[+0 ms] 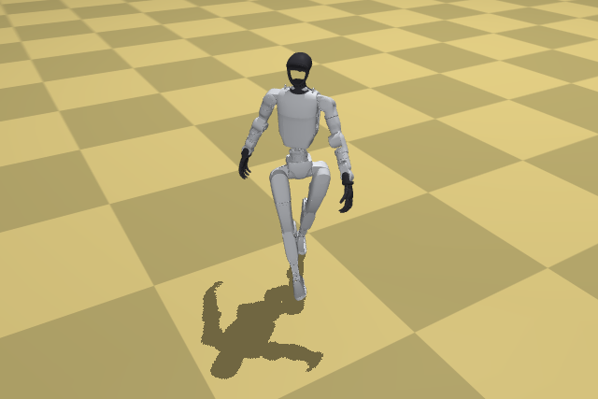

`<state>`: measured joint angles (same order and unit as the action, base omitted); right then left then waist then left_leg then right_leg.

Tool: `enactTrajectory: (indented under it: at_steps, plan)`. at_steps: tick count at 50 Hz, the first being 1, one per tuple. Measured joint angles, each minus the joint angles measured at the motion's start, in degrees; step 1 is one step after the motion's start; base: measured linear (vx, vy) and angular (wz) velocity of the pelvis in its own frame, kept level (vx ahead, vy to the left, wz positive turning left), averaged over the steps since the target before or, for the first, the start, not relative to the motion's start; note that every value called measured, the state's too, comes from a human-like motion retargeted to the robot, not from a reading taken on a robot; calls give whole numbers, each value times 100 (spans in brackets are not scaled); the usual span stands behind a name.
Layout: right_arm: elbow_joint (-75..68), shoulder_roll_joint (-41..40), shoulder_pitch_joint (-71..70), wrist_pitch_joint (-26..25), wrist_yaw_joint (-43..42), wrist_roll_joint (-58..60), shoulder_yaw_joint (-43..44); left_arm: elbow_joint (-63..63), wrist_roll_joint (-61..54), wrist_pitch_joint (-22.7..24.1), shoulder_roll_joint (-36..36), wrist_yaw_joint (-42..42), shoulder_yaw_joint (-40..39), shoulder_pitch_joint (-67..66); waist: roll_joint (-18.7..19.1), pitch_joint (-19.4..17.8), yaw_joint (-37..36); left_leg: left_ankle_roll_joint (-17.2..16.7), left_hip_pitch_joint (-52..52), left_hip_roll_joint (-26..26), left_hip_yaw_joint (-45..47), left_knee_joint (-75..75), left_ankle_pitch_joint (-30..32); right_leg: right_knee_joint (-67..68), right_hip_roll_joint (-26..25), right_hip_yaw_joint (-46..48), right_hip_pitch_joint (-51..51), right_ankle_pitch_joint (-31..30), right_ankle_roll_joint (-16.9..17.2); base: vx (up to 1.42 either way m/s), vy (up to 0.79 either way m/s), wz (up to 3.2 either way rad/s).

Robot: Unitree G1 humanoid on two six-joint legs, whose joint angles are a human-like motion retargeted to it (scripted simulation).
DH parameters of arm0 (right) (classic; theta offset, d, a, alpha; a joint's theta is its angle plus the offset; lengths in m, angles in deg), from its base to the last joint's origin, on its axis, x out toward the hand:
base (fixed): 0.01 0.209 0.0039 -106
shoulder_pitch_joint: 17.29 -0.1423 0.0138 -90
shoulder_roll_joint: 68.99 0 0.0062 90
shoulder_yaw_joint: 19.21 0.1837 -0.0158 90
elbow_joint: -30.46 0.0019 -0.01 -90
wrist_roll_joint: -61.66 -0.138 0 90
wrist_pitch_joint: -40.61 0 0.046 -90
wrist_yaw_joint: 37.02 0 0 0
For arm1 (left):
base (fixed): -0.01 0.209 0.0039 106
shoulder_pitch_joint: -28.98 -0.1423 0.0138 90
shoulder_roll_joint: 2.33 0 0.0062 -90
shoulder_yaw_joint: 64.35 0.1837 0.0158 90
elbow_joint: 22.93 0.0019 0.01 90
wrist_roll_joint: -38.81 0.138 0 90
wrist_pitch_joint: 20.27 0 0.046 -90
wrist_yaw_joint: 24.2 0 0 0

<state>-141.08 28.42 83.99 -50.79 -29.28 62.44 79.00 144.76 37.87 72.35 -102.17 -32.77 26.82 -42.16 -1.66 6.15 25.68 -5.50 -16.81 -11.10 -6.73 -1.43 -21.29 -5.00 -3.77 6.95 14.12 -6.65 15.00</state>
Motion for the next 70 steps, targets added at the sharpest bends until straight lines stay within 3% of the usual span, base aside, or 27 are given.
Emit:
enactTrajectory:
  at_steps: [4,7,10,13,16,19,25,28,31,37,43,46,53,57,60,65,67,70]
  plan:
    - [78,219,-122,-14,-219,-291,-108,-45,-101,-79,93,66,124,-434,-82,129,-219,-83,261,-488,-112,-1021,769,0,282,-610,-463,204,-558,58,14,-47]
    - [331,308,-217,-36,-429,-533,-298,9,-241,-188,157,12,241,-900,-289,288,-281,-127,1252,-813,484,-2922,1425,0,720,-999,-782,440,-851,52,9,-62]
    - [769,332,-344,-47,-590,-602,-413,118,-464,-267,205,-60,300,-1328,-381,353,-314,143,2468,-507,1455,-4818,1680,26,958,-1351,-970,594,-920,44,10,-85]
    - [1294,283,-476,-34,-549,-548,-557,249,-608,-325,244,-206,287,-1668,-501,309,-468,721,3122,136,2217,-5539,1320,123,1059,-1874,-1081,706,-809,38,10,-145]
    - [1803,225,-582,8,-406,-419,-769,321,-724,-348,301,-331,245,-1950,-614,252,-674,1116,3356,583,2522,-5062,854,225,1103,-2493,-1133,814,-611,34,13,-186]
    - [2232,194,-640,86,-293,-226,-989,286,-962,-286,383,-316,203,-2198,-647,150,-893,1210,3173,871,2495,-3497,637,238,1067,-3138,-1231,903,-366,32,19,-209]
    - [2718,223,-641,370,-370,110,-1194,44,-1654,169,607,47,97,-2494,-269,-299,-1188,627,2298,1692,2134,-301,927,13,670,-4296,-1685,1055,-5,30,28,-202]
    - [2668,215,-587,411,-466,222,-1255,-47,-1794,325,653,120,141,-2539,-126,-353,-1086,390,2118,1879,1997,25,1130,20,559,-4633,-1785,1154,0,24,30,-129]
    - [2462,191,-528,346,-543,361,-1261,-135,-1828,355,633,159,209,-2494,-74,-280,-944,398,2027,1809,2199,35,1103,16,640,-4826,-1742,1184,0,16,35,-89]
    - [1831,112,-318,151,-541,534,-1161,-413,-1740,274,473,199,314,-2208,30,-143,-713,492,1893,1635,2514,-13,683,179,743,-4894,-1638,1086,-286,13,37,-37]
    - [1167,65,-49,141,-346,387,-1064,-1000,-1804,372,406,149,418,-1881,299,-120,-577,305,1742,1554,2266,73,478,742,550,-4711,-1582,790,-644,14,38,35]
    - [882,51,62,215,-208,289,-1046,-1374,-1805,478,464,15,480,-1807,515,-54,-587,194,1742,1574,2042,92,407,1423,278,-4445,-1367,621,-628,15,38,68]
    - [557,-63,84,287,-53,252,-1183,-1962,-1538,515,610,-299,791,-1778,910,273,-895,96,1926,1619,1351,73,340,4164,-544,-3544,5,-80,-182,17,31,77]
    - [715,-187,57,377,-170,176,-1474,-1879,-1282,451,681,-293,998,-1801,914,388,-1127,102,1868,1519,886,48,310,4871,-549,-2876,507,180,-472,21,24,104]
    - [970,-249,38,512,-267,132,-1727,-1667,-1057,430,762,-213,1055,-1805,835,427,-1301,91,1791,1380,456,7,294,4509,-378,-2430,550,751,-888,22,21,135]
    - [1434,-152,-48,688,-432,116,-1963,-1437,-1167,513,868,18,990,-1875,448,312,-1496,27,1556,843,-523,-56,309,1998,125,-2259,-168,967,-1291,24,15,199]
    - [1530,-52,-241,547,-522,183,-1935,-1379,-1469,489,849,223,929,-1802,164,-9,-1447,69,1247,499,-1090,-29,318,865,423,-2391,-655,833,-1139,29,11,263]
    - [1519,66,-522,384,-486,568,-1914,-1284,-1572,471,741,366,769,-1793,-137,-290,-1547,185,982,184,-1781,41,338,124,567,-2784,-745,713,-546,28,8,216]
